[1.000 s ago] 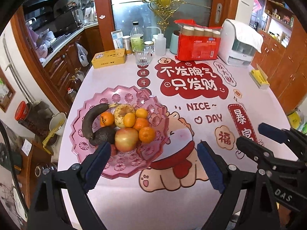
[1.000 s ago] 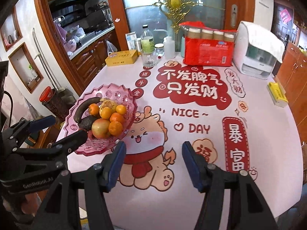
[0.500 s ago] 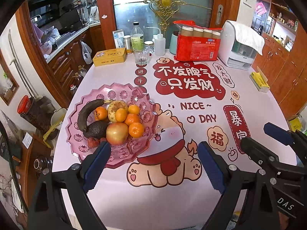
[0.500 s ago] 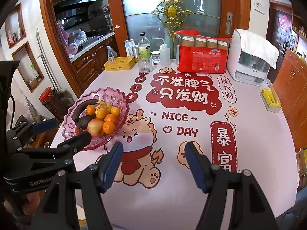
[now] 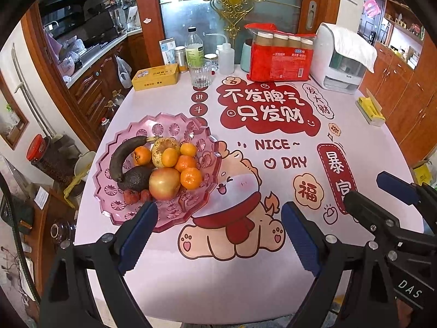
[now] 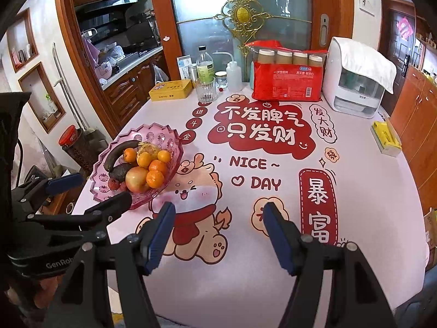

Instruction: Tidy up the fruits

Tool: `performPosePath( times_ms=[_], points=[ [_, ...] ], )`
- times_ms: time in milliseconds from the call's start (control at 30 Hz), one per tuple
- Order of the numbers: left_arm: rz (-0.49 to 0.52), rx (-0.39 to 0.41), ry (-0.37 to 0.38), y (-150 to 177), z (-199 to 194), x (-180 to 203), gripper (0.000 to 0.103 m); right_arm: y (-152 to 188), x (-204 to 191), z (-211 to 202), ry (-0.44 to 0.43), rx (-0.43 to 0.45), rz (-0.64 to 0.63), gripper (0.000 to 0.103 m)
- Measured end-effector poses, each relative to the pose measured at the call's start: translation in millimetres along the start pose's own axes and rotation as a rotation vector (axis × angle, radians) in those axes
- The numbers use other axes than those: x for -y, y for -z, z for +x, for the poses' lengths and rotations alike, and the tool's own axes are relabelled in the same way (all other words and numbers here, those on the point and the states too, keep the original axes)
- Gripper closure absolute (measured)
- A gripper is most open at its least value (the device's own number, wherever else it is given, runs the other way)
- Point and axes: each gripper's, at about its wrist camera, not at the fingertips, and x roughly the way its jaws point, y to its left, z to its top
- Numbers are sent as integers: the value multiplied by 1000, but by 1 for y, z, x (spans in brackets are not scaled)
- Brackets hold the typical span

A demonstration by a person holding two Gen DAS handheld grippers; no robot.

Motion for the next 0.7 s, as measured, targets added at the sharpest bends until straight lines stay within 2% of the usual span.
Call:
performPosePath(
  times_ms=[700],
  points=[
    [1,-4,-2,4,0,-1,12,1,1,0,-1,1,0,36]
  ],
)
